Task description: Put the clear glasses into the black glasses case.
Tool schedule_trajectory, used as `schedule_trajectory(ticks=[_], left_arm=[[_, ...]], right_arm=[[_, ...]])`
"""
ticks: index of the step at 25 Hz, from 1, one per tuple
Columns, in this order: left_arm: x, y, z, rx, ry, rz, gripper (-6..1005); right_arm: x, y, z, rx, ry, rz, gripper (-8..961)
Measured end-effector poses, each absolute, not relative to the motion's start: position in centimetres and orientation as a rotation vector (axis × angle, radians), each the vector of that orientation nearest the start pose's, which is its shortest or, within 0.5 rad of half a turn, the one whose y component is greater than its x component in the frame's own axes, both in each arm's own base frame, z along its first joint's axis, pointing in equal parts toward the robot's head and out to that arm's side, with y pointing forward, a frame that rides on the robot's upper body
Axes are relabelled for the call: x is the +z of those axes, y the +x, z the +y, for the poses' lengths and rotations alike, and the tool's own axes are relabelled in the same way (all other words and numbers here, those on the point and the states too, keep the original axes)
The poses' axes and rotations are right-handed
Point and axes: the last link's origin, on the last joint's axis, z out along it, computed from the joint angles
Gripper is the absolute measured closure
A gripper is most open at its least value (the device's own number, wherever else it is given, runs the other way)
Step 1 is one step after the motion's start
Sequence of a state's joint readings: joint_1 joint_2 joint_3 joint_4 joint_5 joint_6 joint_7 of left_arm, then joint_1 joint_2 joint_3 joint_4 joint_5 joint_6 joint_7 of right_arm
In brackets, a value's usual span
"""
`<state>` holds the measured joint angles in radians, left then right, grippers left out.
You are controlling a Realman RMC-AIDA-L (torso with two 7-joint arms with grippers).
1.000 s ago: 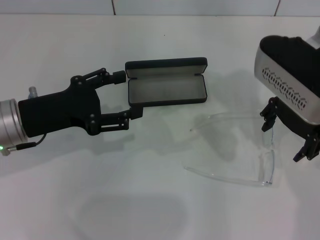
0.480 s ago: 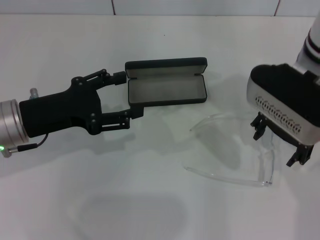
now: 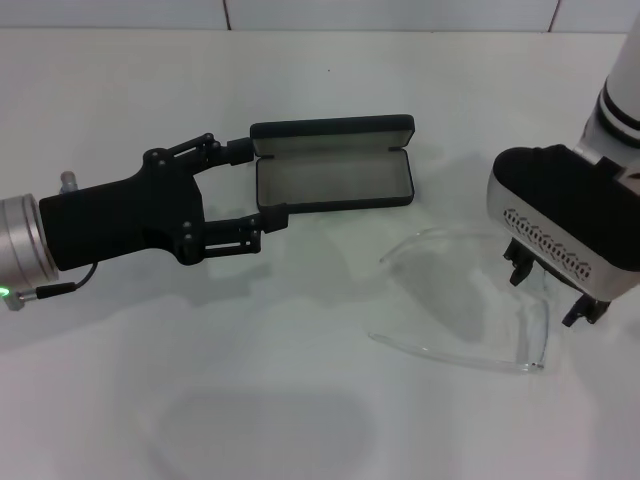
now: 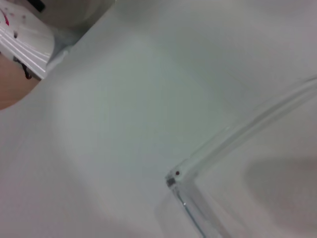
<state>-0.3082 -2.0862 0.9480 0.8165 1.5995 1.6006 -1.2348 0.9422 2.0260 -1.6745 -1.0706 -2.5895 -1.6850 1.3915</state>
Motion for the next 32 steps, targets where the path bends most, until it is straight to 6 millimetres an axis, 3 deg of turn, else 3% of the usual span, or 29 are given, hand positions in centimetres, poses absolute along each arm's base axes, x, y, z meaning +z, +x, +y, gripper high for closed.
schedule_trajectory(ticks=[2, 18, 23, 24, 26, 32], left_arm=[[1.6, -25.6, 29.5, -0.925, -2.612, -0.354, 200], [2.2, -25.9, 29.5, -0.928, -2.58, -0.353, 216], [2.4, -25.9, 29.6, -0.931, -2.57, -0.347, 221], [2.5, -25.9, 29.7, -0.933, -2.563, -0.347, 222], [2.8, -26.0, 29.7, -0.937, -2.549, -0.348, 224], [3.9, -25.9, 30.0, -0.989, -2.482, -0.341, 230]], right_arm=[[-3.8, 13.6, 36.1, -1.201, -2.964, -1.2, 143], [-3.9, 13.2, 36.2, -1.146, -2.977, -1.154, 783], [-3.5, 13.2, 36.1, -1.085, -3.027, -1.037, 891], [-3.1, 12.8, 36.0, -1.006, -3.074, -0.965, 913], [-2.9, 12.6, 36.0, -0.976, -3.085, -0.945, 913], [0.0, 11.4, 36.2, -0.672, -3.156, -0.718, 913]])
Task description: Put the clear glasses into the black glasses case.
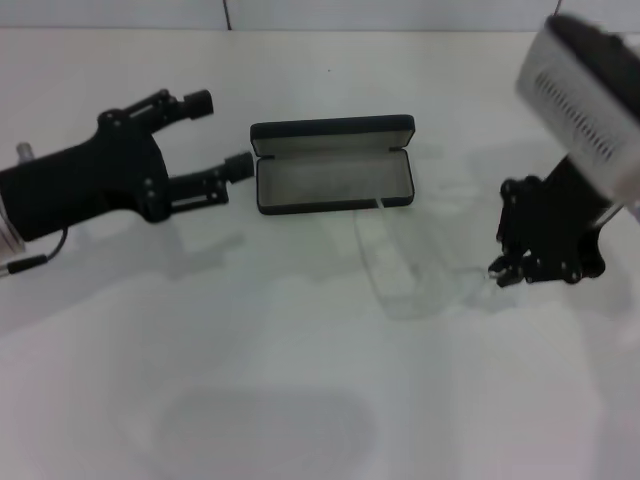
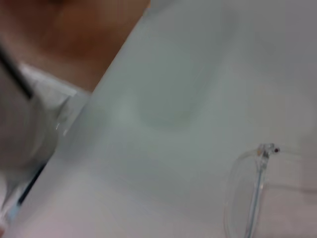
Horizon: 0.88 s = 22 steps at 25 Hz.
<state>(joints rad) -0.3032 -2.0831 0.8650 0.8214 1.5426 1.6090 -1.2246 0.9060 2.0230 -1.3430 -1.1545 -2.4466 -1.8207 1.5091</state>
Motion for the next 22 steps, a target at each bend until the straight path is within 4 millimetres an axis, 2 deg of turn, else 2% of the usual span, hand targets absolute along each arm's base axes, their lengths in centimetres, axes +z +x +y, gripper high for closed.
schedule_trajectory(ticks=[2, 3, 4, 6, 10, 15, 19, 22], left_arm=[[4.4, -25.6, 30.2, -1.029, -2.453, -0.335, 232], [4.7, -25.4, 30.2, -1.061, -2.435, -0.329, 233], [5.0, -25.2, 30.2, -1.09, -2.418, -0.322, 234], [5.7, -24.5, 30.1, -1.165, -2.38, -0.289, 236], [6.6, -22.3, 30.4, -1.315, -2.367, -0.229, 240], [6.6, -19.5, 31.5, -1.39, -2.416, -0.126, 245], [6.3, -18.5, 32.0, -1.411, -2.437, -0.1, 249], [5.6, -17.1, 32.5, -1.426, -2.487, -0.067, 252]], right_arm=[[1.2, 11.4, 36.3, -0.551, -3.156, -0.637, 913], [2.3, 11.3, 36.4, -0.405, -3.148, -0.57, 913], [2.3, 11.3, 36.4, -0.405, -3.148, -0.57, 913], [3.3, 11.4, 36.3, -0.23, -3.132, -0.5, 913], [4.6, 12.6, 35.4, 0.222, -3.089, -0.414, 913], [3.6, 15.1, 34.2, 0.582, -2.991, -0.385, 913], [2.1, 17.0, 33.2, 0.855, -2.925, -0.338, 913], [1.1, 17.9, 32.6, 0.961, -2.884, -0.346, 913]])
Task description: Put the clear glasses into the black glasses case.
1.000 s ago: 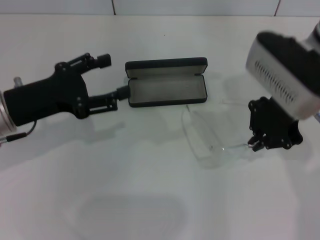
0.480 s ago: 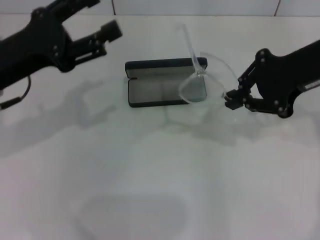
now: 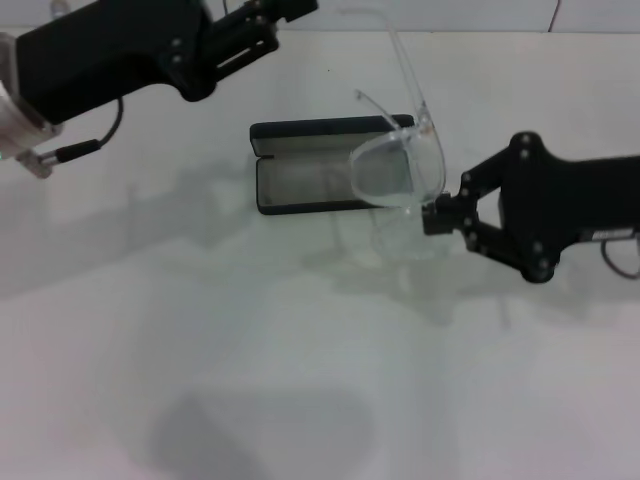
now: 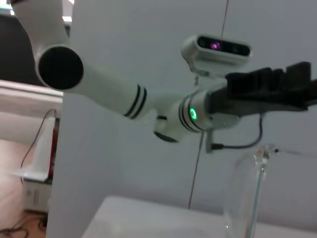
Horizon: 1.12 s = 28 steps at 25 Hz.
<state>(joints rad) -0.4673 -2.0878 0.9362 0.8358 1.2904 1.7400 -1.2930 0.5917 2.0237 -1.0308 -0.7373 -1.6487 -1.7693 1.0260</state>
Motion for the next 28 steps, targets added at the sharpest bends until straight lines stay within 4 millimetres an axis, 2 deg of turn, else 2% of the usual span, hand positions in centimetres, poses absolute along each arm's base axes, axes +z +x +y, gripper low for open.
schedule_trajectory(ticks=[2, 7, 13, 19, 24, 28], left_arm=[[5.5, -17.0, 32.5, -1.426, -2.495, -0.065, 453], [3.6, -16.5, 32.6, -1.455, -2.558, -0.122, 651], [2.3, -16.7, 32.4, -1.473, -2.611, -0.222, 886], [1.8, -16.9, 32.2, -1.448, -2.665, -0.3, 946], [1.0, -17.1, 32.0, -1.379, -2.752, -0.381, 945], [0.8, -17.2, 32.1, -1.356, -2.804, -0.554, 945]], right_arm=[[0.4, 18.3, 32.1, 1.008, -2.864, -0.366, 913], [-1.1, 18.6, 31.1, 1.084, -2.813, -0.462, 913], [-1.6, 18.3, 30.9, 1.087, -2.812, -0.5, 913], [-1.9, 18.0, 30.9, 1.075, -2.831, -0.524, 913], [-1.9, 17.5, 31.2, 1.085, -2.815, -0.539, 913], [-1.6, 17.2, 31.4, 1.094, -2.796, -0.558, 913]])
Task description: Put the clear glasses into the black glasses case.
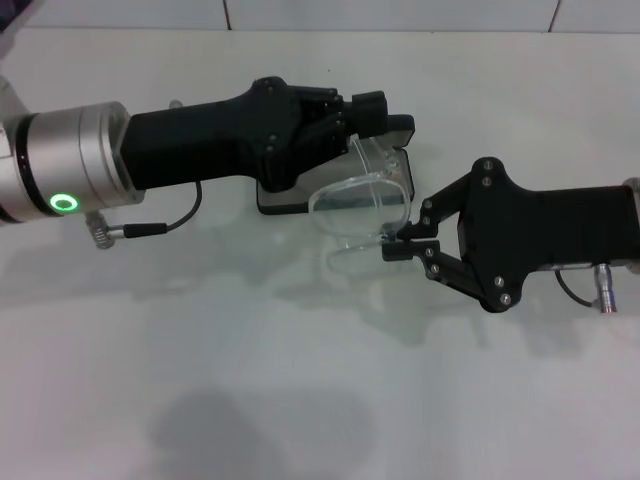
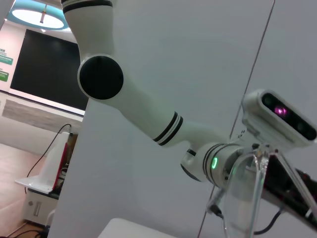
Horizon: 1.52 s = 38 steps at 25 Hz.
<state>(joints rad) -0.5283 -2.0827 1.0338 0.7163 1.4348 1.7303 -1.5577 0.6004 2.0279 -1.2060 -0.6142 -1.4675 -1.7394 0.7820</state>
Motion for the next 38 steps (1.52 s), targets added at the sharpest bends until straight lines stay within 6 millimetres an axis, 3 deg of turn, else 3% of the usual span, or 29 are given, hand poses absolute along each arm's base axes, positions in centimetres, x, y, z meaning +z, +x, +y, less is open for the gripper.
schedule_trajectory(ticks=[5, 21, 25, 31, 34, 38], left_arm=[[0.7, -17.1, 32.5, -1.266, -2.885, -0.708, 945], [0.3, -16.7, 32.6, -1.206, -2.942, -0.803, 945], [1.3, -17.1, 32.7, -1.304, -2.846, -0.749, 945], [3.7, -20.0, 32.3, -1.478, -2.481, -0.486, 945], [3.5, -21.0, 32.3, -1.5, -2.365, -0.452, 945], [2.5, -20.7, 32.5, -1.478, -2.4, -0.429, 945]], right_arm=[[-1.5, 16.9, 31.4, 1.094, -2.789, -0.581, 913], [-1.0, 16.5, 31.5, 1.121, -2.746, -0.598, 914], [-0.8, 16.7, 31.3, 1.157, -2.723, -0.567, 914], [1.5, 16.9, 29.5, 1.408, -2.549, -0.557, 914], [2.5, 16.6, 27.8, 1.565, -2.542, -0.626, 914], [2.5, 15.6, 27.2, 1.651, -2.597, -0.674, 914]])
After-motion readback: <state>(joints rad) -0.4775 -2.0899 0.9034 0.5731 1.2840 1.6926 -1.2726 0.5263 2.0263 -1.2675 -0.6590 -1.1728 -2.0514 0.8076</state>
